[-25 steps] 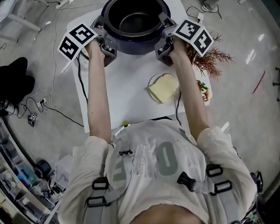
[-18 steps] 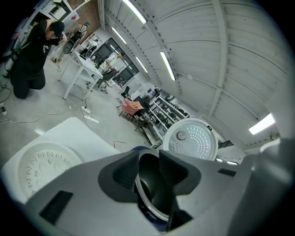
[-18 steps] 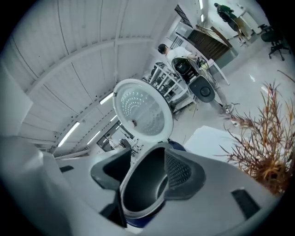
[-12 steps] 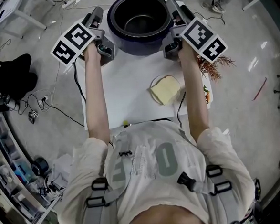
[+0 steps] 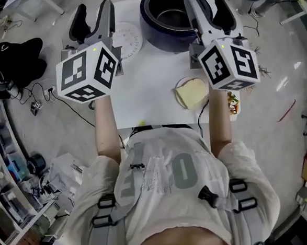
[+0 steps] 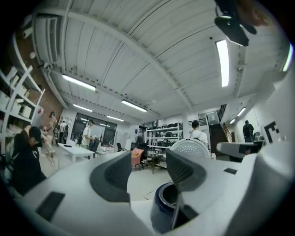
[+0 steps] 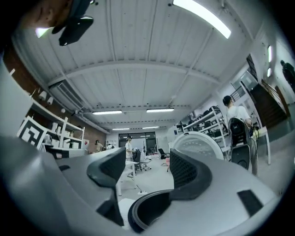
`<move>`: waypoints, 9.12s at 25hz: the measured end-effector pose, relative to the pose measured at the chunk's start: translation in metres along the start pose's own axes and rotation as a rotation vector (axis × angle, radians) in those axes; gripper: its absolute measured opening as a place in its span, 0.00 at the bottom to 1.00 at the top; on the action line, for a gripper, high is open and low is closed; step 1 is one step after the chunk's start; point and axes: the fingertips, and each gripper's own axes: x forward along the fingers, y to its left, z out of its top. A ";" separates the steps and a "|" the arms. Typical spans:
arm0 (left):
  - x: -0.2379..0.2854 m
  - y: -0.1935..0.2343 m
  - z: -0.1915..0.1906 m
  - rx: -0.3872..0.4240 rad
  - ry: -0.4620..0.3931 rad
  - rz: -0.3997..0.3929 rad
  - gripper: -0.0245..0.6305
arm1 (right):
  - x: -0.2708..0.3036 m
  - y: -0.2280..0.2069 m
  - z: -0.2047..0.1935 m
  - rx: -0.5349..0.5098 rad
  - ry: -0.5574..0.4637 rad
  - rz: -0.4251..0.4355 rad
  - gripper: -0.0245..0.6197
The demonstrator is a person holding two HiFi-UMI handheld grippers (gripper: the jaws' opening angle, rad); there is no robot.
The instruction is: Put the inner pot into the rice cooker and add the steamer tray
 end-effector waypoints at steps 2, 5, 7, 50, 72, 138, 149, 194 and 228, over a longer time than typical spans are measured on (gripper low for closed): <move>-0.028 0.009 0.004 0.048 -0.015 0.018 0.38 | -0.012 0.031 -0.005 -0.072 0.001 0.017 0.49; -0.064 0.031 0.003 0.085 -0.037 0.053 0.38 | -0.025 0.074 -0.019 -0.147 0.015 0.024 0.49; -0.082 0.048 -0.001 0.093 -0.049 0.065 0.38 | -0.031 0.100 -0.032 -0.178 0.038 0.019 0.49; -0.037 0.213 -0.387 -1.299 0.486 0.126 0.37 | 0.014 0.080 -0.421 1.162 0.423 -0.303 0.43; -0.034 0.201 -0.390 -1.403 0.474 0.047 0.08 | 0.021 0.085 -0.442 1.346 0.402 -0.325 0.07; 0.011 0.045 -0.512 -1.047 0.884 -0.124 0.08 | -0.080 -0.058 -0.494 1.092 0.569 -0.543 0.09; 0.005 0.039 -0.531 -0.976 0.931 -0.099 0.08 | -0.084 -0.064 -0.497 0.877 0.676 -0.532 0.12; 0.039 0.059 -0.375 -0.396 0.518 -0.163 0.22 | -0.021 -0.035 -0.392 0.265 0.596 -0.273 0.22; -0.166 0.088 -0.340 0.107 0.457 0.084 0.07 | -0.129 0.127 -0.393 -0.069 0.610 -0.026 0.05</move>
